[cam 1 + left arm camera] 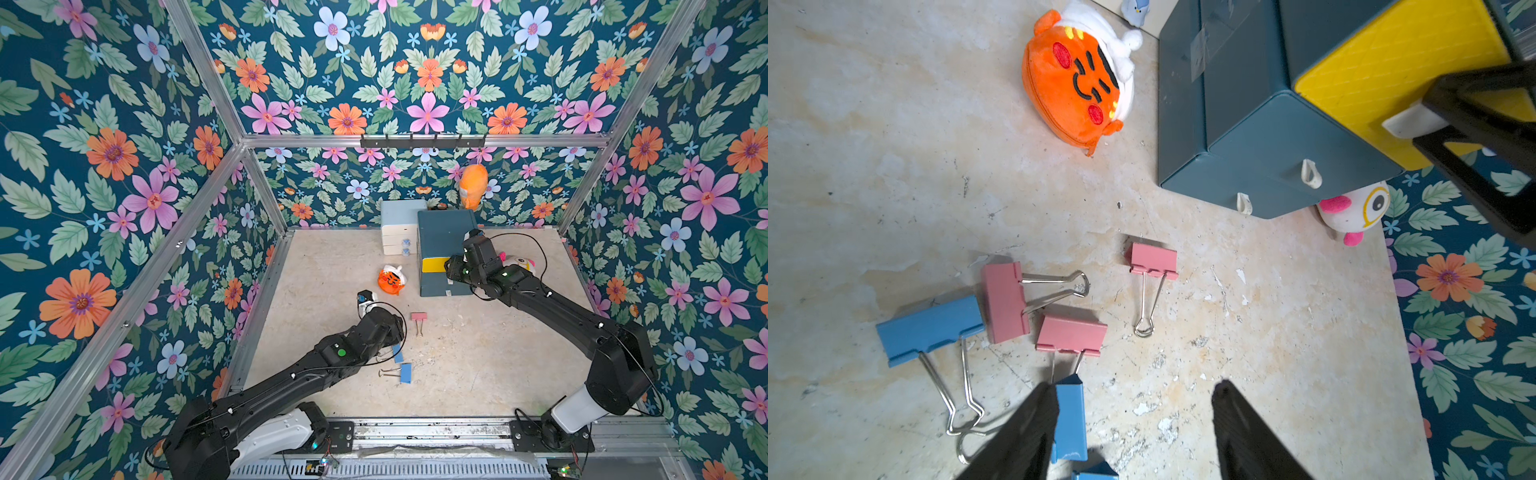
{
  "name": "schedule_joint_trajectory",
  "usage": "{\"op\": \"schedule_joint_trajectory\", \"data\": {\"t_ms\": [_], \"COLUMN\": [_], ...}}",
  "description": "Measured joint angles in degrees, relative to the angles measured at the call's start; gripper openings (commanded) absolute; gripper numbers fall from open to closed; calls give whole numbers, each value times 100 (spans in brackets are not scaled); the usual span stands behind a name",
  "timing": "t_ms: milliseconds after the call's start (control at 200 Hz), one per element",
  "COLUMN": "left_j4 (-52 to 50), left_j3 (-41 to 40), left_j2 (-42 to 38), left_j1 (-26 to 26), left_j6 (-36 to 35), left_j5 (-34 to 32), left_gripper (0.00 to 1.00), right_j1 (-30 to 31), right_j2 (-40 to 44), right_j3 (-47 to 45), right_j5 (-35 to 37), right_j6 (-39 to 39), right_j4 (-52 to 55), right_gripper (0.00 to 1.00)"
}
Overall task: Put the binder clips in the drawer according to color
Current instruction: Close the drawer in the storage box.
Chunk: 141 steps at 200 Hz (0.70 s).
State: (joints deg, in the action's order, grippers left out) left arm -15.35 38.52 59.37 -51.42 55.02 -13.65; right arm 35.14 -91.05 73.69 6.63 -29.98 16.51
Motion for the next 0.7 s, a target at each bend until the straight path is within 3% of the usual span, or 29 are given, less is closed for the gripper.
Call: {"op": "schedule_joint_trajectory", "data": {"t_ms": [165,290,465,560,705], "left_j4": [-4,-9,-31,-52,-52], "left_j3": [0,-9,-72,-72,-66], "left_j2": [-2,-68,-181,-170,-133], "left_j1": [0,0,0,2,2], "left_j6": [0,0,2,0,-2], "left_j5": [0,-2,-24,-39,-44], "left_gripper": [65,65,65,65,65], "right_j1": [-4,-2,-11,-9,-7], "right_j2": [92,682,1613,1563,1233], "right_j3": [-33,-608,-2194,-2881,-3351], "right_j5": [-76,-214,-369,-614,-765], "right_j6": [-37,-179,-846,-1344,-2048], "right_j4": [4,-138,-977,-1622,-2817], "right_gripper": [55,57,47,40,39]}}
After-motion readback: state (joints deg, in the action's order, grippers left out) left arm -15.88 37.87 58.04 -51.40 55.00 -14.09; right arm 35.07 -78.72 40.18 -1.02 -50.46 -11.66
